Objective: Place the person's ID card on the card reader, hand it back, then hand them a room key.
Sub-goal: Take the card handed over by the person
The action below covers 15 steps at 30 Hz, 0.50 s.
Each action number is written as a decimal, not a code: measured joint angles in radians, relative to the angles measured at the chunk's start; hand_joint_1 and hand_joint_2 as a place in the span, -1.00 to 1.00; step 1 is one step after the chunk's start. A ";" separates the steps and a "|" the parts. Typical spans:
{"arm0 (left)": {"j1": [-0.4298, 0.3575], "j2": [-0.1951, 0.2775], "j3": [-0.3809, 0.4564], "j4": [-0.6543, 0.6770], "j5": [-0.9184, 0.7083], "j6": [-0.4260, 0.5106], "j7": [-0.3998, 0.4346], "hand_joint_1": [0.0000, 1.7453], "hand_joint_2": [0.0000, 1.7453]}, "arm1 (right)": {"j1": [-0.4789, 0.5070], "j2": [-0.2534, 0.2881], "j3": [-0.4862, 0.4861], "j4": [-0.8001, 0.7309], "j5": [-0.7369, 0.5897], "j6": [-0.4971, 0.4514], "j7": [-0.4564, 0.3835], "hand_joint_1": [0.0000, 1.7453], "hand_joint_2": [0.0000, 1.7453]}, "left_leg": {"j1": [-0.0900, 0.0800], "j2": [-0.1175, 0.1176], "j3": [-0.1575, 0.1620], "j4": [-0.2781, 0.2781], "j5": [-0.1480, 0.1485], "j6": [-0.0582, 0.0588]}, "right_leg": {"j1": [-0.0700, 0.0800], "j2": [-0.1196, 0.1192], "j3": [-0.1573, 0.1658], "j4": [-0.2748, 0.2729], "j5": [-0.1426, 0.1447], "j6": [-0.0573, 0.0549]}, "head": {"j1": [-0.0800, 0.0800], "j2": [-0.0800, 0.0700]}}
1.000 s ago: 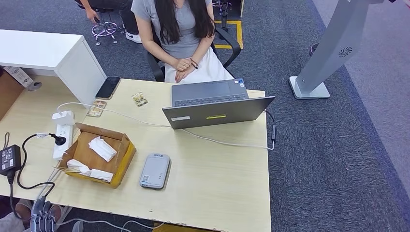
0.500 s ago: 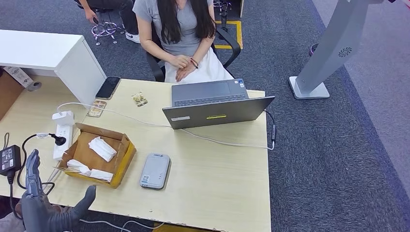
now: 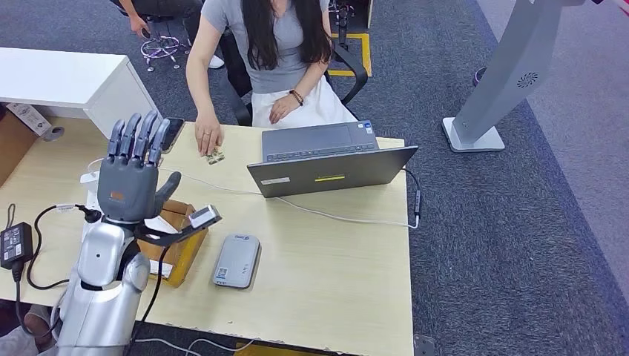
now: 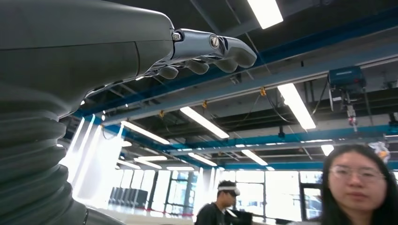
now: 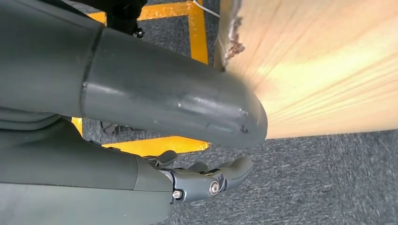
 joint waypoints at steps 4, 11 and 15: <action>-0.190 0.025 -0.050 0.201 -0.032 -0.018 0.075 -1.00 1.00 | 0.000 0.000 0.007 0.000 0.019 0.005 0.014 -1.00 -1.00 | 0.001 0.004 0.000 0.000 0.000 -0.001 | 0.001 0.004 -0.001 0.000 0.001 -0.002 | 0.000 0.000; -0.326 0.040 -0.082 0.410 -0.018 -0.005 0.090 -1.00 1.00 | 0.000 0.000 0.012 0.000 0.030 0.009 0.022 -1.00 -1.00 | 0.003 0.008 0.001 -0.001 0.000 -0.001 | 0.002 0.009 -0.003 0.001 0.002 -0.002 | 0.000 0.000; -0.345 0.044 -0.089 0.459 -0.014 -0.002 0.088 -1.00 1.00 | 0.000 0.000 0.015 0.001 0.030 0.010 0.023 -1.00 -1.00 | 0.003 0.008 0.000 -0.002 0.000 -0.001 | 0.003 0.009 -0.003 0.001 0.001 -0.002 | 0.000 0.000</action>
